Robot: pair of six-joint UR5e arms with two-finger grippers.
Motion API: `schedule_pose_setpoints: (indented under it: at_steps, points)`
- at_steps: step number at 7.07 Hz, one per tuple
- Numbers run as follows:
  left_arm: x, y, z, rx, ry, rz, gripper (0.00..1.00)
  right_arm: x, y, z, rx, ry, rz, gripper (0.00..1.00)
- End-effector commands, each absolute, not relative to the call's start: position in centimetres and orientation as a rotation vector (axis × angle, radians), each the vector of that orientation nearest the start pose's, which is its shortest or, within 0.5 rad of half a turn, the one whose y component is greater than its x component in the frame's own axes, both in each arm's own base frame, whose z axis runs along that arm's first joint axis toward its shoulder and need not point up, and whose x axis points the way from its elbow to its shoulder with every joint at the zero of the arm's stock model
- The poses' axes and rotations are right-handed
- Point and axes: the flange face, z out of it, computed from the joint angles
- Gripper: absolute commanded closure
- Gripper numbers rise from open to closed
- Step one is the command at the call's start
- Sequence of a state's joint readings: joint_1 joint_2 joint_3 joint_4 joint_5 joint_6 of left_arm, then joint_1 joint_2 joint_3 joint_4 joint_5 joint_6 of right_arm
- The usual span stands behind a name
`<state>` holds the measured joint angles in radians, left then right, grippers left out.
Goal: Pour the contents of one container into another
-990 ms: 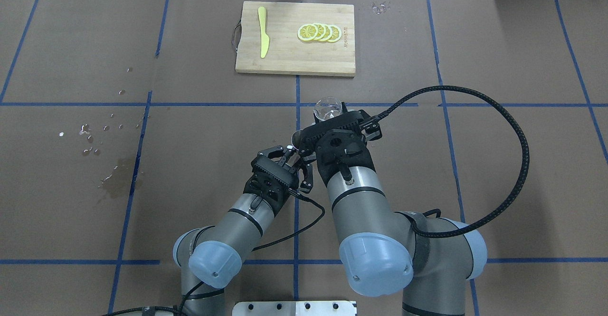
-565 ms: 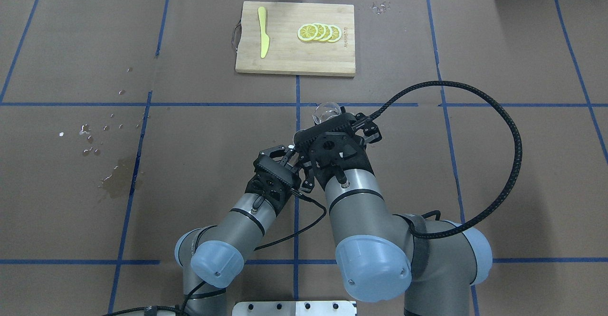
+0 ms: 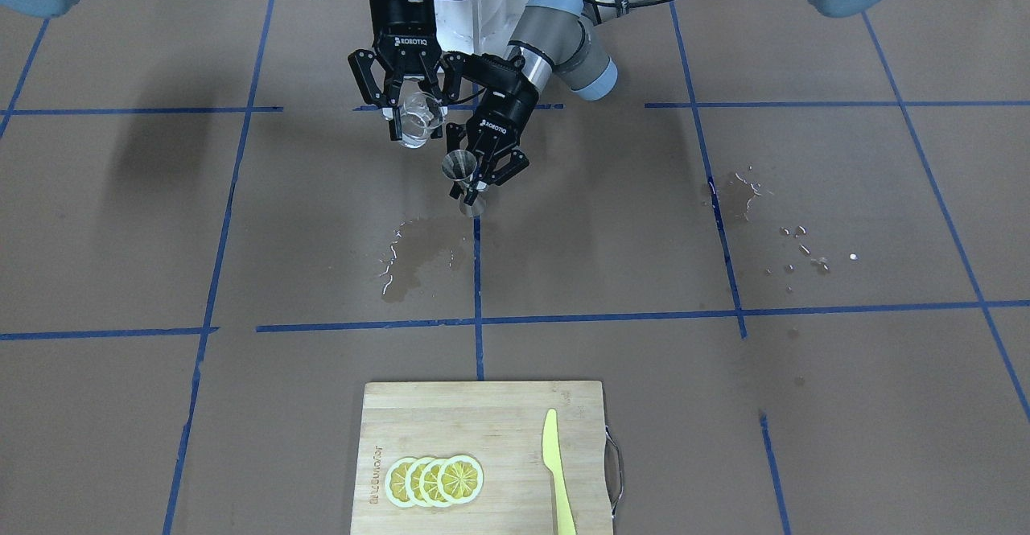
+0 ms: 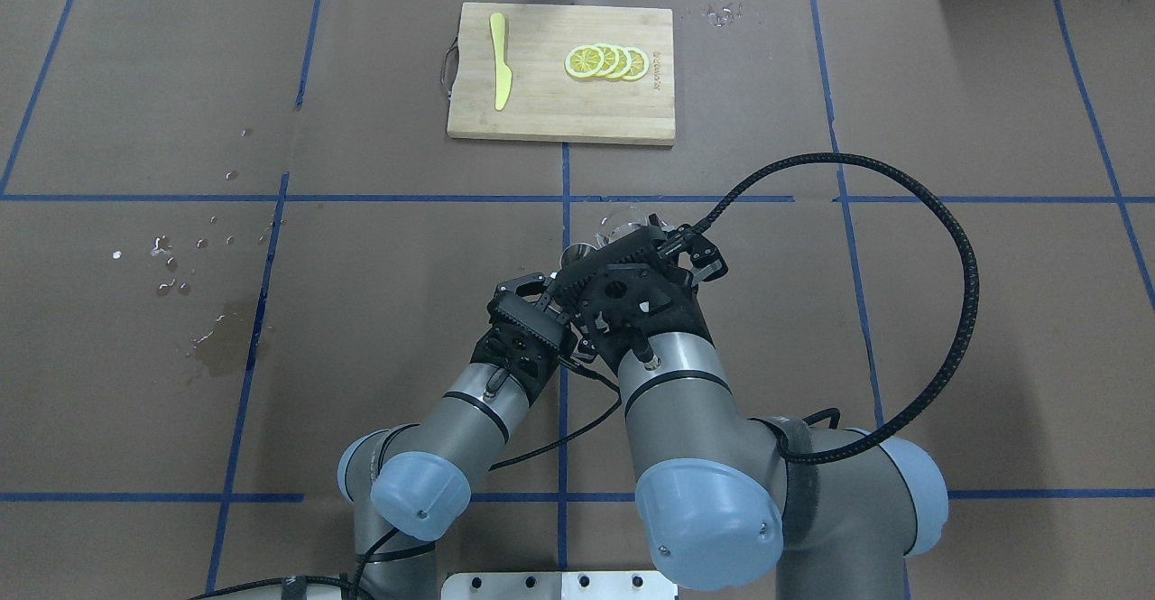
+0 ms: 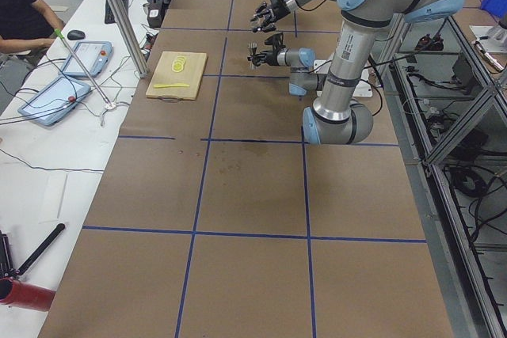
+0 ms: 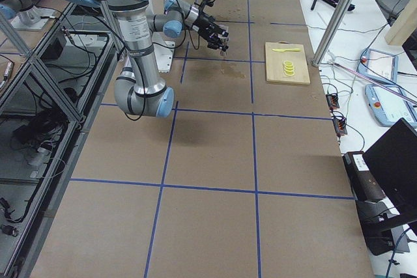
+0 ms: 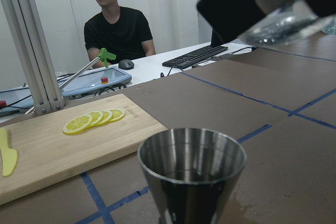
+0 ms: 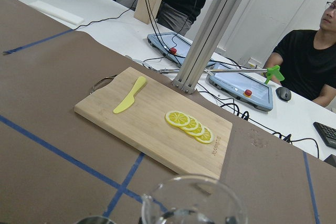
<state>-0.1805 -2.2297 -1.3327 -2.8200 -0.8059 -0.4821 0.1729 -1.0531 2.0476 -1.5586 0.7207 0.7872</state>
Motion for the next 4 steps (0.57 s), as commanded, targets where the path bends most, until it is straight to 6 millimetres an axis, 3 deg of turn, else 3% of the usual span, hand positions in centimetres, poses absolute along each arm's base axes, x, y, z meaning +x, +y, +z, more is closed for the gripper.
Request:
schedule_pose_setpoints:
  at_steps: [1, 4]
  points:
    - [63.44, -32.18, 22.88, 1.369, 0.91, 0.053, 1.0, -48.8, -29.45, 14.47, 1.114, -0.441, -0.168, 0.88]
    - [63.41, -32.28, 22.18, 1.373, 0.918, 0.046, 1.0, -49.02, -29.57, 13.65, 1.116, -0.378, -0.234, 0.89]
